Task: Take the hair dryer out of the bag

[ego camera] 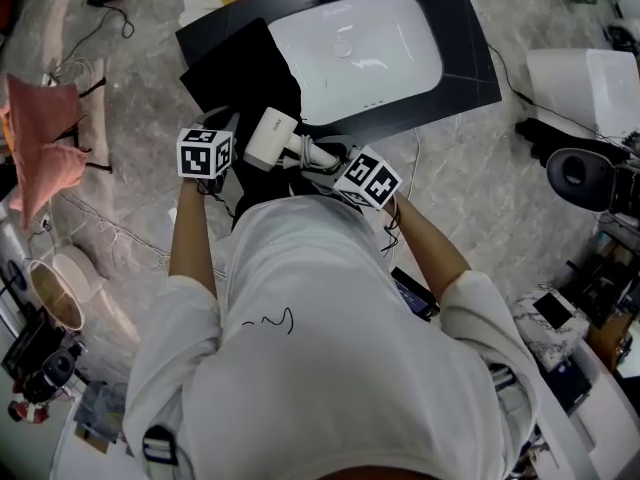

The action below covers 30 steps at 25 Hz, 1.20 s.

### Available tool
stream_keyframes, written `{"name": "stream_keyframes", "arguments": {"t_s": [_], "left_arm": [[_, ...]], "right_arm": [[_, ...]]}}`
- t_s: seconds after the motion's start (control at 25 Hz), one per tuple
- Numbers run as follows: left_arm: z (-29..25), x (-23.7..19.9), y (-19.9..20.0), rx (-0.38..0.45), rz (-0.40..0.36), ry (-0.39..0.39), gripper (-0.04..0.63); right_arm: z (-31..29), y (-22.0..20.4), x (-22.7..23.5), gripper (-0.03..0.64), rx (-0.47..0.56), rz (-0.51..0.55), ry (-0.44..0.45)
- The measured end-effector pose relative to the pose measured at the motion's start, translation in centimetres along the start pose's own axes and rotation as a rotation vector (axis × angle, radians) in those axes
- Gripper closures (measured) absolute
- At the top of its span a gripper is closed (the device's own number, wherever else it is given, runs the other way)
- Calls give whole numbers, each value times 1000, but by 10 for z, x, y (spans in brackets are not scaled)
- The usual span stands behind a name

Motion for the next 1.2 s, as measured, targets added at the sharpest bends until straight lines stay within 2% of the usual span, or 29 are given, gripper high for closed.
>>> {"name": "stream_keyframes", "arguments": {"t_s": [0.12, 0.2, 0.36, 0.52, 0.64, 0.76, 0.88, 1.12, 1.2], "left_arm": [[5, 9, -4, 4, -2, 20, 537], [10, 15, -7, -14, -42, 33, 537], [12, 33, -15, -72, -142, 20, 537], [15, 52, -31, -102, -195, -17, 529], [14, 60, -41, -98, -189, -42, 508], [19, 66, -50, -81, -178, -62, 402], [34, 64, -56, -27, -114, -92, 357], [82, 51, -63, 116, -25, -103, 353], [94, 47, -63, 168, -4, -99, 381]], "right_arm": [[15, -4, 2, 377, 39, -44, 12], [25, -4, 1, 377, 59, -57, 6], [43, -6, 0, 377, 120, -83, -51], [48, -10, 0, 377, 198, -183, -125], [48, -6, 2, 377, 228, -218, -218], [44, 0, -1, 377, 232, -237, -283], [38, 5, -7, 377, 247, -272, -316], [30, 0, -22, 377, 304, -357, -363], [26, -2, -26, 377, 333, -389, -374]]}}
Point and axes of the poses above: the fingertips, and each gripper's own axes: z backward along the fingers, x to its right, y out of its top, the point moved 10 cm from there along z, backward along the fingers, and after that the axes turned 3 degrees about -z, right-handed, at the moved point
